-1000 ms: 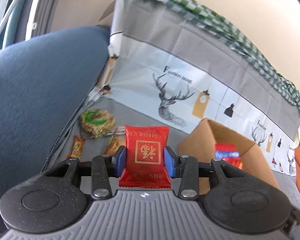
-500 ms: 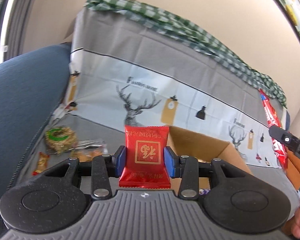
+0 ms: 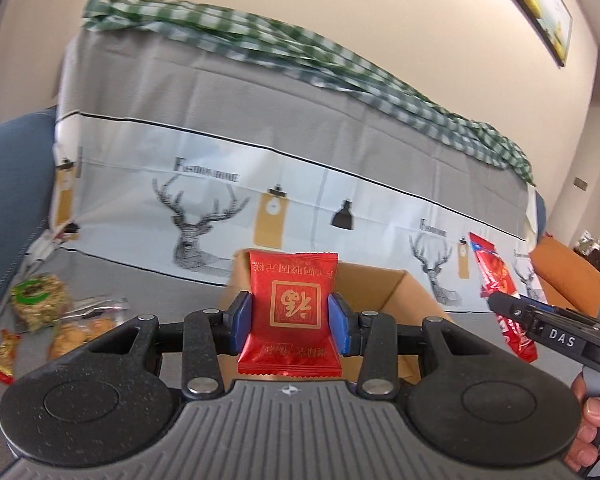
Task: Organize snacks
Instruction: 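Carry both red snacks over the cardboard box and open both tools, then move both tools from the box back to the snack pile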
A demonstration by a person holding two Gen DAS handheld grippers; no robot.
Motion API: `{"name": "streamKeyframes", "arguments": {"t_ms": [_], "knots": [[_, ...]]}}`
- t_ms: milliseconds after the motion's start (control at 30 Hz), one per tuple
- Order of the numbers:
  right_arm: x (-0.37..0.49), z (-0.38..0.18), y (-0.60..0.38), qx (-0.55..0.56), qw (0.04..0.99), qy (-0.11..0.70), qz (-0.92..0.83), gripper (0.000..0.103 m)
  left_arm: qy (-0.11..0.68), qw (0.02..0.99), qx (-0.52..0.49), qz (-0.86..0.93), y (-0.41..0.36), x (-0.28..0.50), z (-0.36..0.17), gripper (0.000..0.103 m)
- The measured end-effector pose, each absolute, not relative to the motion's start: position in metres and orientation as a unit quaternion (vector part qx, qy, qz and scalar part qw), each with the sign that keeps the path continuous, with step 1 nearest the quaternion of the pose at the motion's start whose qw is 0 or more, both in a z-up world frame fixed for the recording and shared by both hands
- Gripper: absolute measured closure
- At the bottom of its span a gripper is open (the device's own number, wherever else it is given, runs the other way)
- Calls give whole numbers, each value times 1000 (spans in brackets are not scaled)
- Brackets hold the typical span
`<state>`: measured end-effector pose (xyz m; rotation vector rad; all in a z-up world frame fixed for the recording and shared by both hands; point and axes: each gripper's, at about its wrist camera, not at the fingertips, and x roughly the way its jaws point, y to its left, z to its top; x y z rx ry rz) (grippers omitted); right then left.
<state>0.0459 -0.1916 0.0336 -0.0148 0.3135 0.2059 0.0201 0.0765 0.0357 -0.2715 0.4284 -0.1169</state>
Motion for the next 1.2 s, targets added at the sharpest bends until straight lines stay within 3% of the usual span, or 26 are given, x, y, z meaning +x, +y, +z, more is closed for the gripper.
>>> {"name": "streamKeyframes", "arguments": {"t_ms": [333,767,800,867,900,967,1033,1200], "knots": [[44,30,-191,-37,983,151,99,56,190,970,-96,-113,19,56,33,58],[55,26,-183,-55,982,160,81,55,200,964,-102,-144,8,63,30,56],[55,25,-181,-55,982,160,78,54,202,962,-106,-148,8,63,30,52],[56,25,-178,-60,983,158,69,44,199,962,-110,-151,7,62,31,24],[56,24,-177,-62,983,158,65,35,194,964,-108,-148,8,61,32,18],[56,23,-175,-63,983,158,62,32,189,965,-104,-147,9,60,33,6],[56,22,-174,-65,983,158,61,31,188,966,-103,-144,10,60,33,0],[60,21,-173,-54,984,161,49,28,211,967,-93,-110,15,65,32,0]]}}
